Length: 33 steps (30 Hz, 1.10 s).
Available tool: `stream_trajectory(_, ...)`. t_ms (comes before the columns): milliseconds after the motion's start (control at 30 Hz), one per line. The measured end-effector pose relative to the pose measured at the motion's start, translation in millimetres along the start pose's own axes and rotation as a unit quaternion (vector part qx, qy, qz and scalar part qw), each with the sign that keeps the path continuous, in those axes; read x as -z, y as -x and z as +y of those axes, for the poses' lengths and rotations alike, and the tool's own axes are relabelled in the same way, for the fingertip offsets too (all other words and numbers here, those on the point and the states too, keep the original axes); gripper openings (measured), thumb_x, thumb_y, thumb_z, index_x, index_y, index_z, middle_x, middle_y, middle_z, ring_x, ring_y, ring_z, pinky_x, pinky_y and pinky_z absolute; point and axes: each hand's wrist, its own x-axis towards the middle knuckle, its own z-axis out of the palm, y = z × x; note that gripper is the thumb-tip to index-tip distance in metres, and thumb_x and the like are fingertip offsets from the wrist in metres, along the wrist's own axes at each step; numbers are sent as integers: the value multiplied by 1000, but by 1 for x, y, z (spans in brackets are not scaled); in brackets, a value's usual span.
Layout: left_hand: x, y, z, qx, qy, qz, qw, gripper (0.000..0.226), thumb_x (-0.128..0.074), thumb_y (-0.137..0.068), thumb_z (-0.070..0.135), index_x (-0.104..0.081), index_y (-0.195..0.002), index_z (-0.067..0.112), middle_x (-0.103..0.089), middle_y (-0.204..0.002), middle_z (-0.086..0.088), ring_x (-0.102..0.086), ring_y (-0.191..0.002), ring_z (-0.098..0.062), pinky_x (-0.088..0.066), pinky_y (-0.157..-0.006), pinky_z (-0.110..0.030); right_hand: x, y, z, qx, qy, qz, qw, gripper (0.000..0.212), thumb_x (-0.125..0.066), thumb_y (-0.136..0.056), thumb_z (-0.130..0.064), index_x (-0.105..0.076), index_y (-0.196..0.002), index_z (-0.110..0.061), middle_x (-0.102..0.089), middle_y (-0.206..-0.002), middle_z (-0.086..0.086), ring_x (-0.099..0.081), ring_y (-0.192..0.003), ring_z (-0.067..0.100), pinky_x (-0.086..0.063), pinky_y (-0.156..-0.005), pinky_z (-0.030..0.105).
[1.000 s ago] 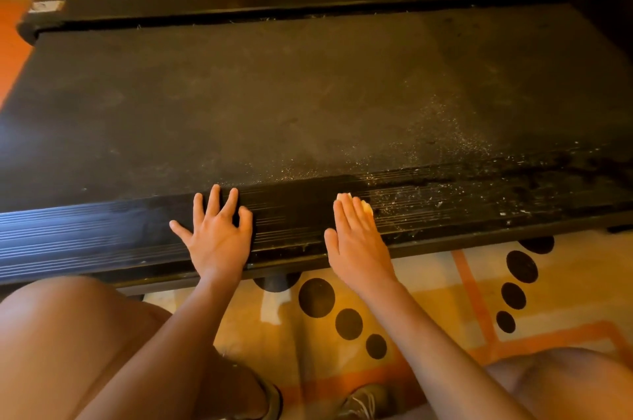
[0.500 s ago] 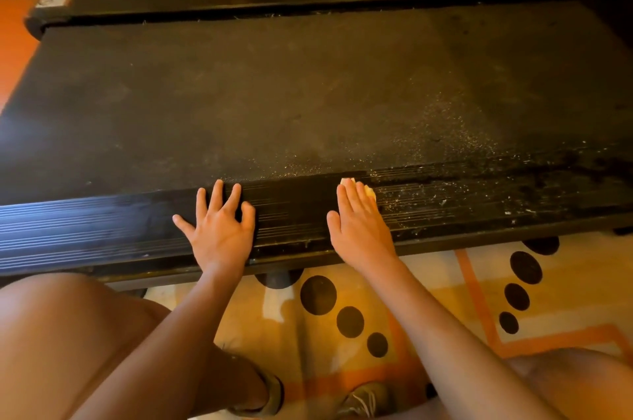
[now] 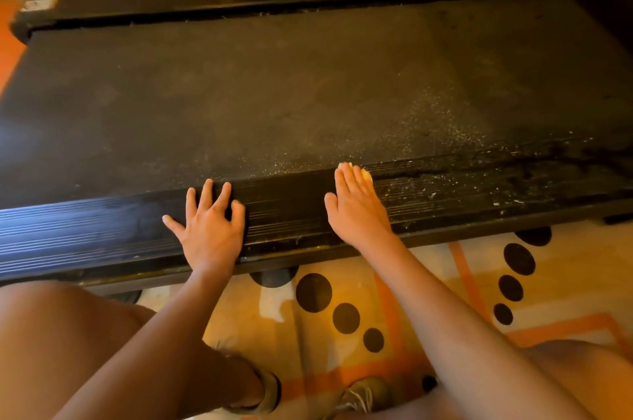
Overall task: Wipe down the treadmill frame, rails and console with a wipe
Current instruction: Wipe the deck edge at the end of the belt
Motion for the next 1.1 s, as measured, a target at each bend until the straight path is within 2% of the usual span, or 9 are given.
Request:
stream_trajectory(133, 0, -1, 1, 3, -2, 0, 1000, 49, -33, -106, 47, -39, -153, 36, -27, -165, 3, -11, -156, -24, 3, -118, -71, -18, 74, 3, 18, -8, 8, 1000, 68, 2, -103, -52, 6, -163, -19, 15, -170, -1, 19, -156, 16, 12, -125, 35)
stream_trajectory(233, -2, -2, 1, 2, -3, 5, 1000, 48, -34, -106, 47, -41, -153, 36, -29, -165, 2, -12, -156, -24, 4, -118, -71, -21, 85, 4, 17, -3, 3, 1000, 77, 13, -94, -55, 6, -163, -21, 14, -170, -3, 19, -155, 15, 14, -125, 34)
stream_trajectory(367, -2, -2, 0, 0, -6, 4, 1000, 49, -34, -106, 48, -40, -153, 35, -29, -165, 2, -12, -156, -25, 4, -117, -71, -10, 25, 5, -2, 11, 26, 1000, 62, -10, -110, -43, 4, -163, -15, 10, -171, 4, 12, -157, 20, 8, -128, 39)
stream_trajectory(433, -2, -2, 0, -1, -7, 3, 1000, 49, -33, -106, 48, -40, -153, 35, -29, -165, 1, -12, -156, -25, 3, -117, -71, 1, -6, 6, -11, 11, 11, 1000, 61, -14, -111, -40, 2, -163, -13, 8, -172, 7, 10, -158, 22, 6, -128, 41)
stream_trajectory(533, -2, -2, -1, 0, -6, 1, 1000, 50, -32, -106, 49, -39, -154, 36, -28, -165, 1, -11, -156, -25, 3, -118, -71, 7, -8, 5, -12, -1, -12, 1000, 61, -14, -112, -40, 4, -163, -12, 10, -171, 7, 12, -157, 22, 6, -128, 41)
stream_trajectory(733, 0, 0, 1, -3, -9, -1, 1000, 49, -32, -106, 49, -38, -154, 37, -28, -165, 2, -11, -156, -25, 2, -118, -71, -13, 91, 12, 18, -12, 5, 1000, 63, -1, -106, -53, 8, -161, -23, 15, -169, -5, 22, -154, 10, 15, -123, 31)
stream_trajectory(900, -1, -1, 0, -1, -12, -1, 1000, 49, -31, -106, 49, -38, -154, 37, -27, -166, 1, -10, -156, -26, 3, -118, -71, -5, 22, 15, -14, 25, 27, 999, 61, -11, -110, -43, 7, -162, -15, 12, -171, 4, 14, -157, 19, 9, -127, 39)
stream_trajectory(1000, -1, -1, 0, -1, -4, -4, 1000, 49, -31, -106, 48, -38, -154, 37, -27, -166, 1, -10, -156, -25, 4, -118, -70, 9, -22, 14, -46, 22, 9, 999, 62, -12, -111, -42, 3, -163, -11, 9, -171, 8, 11, -158, 24, 6, -128, 42)
stream_trajectory(1100, 0, -1, 2, 4, -8, -4, 1000, 50, -30, -106, 49, -38, -154, 37, -28, -166, 1, -10, -156, -26, 3, -118, -71, 8, -7, 14, -32, 9, 0, 999, 63, -10, -110, -43, 5, -163, -12, 10, -171, 7, 13, -157, 22, 6, -128, 42)
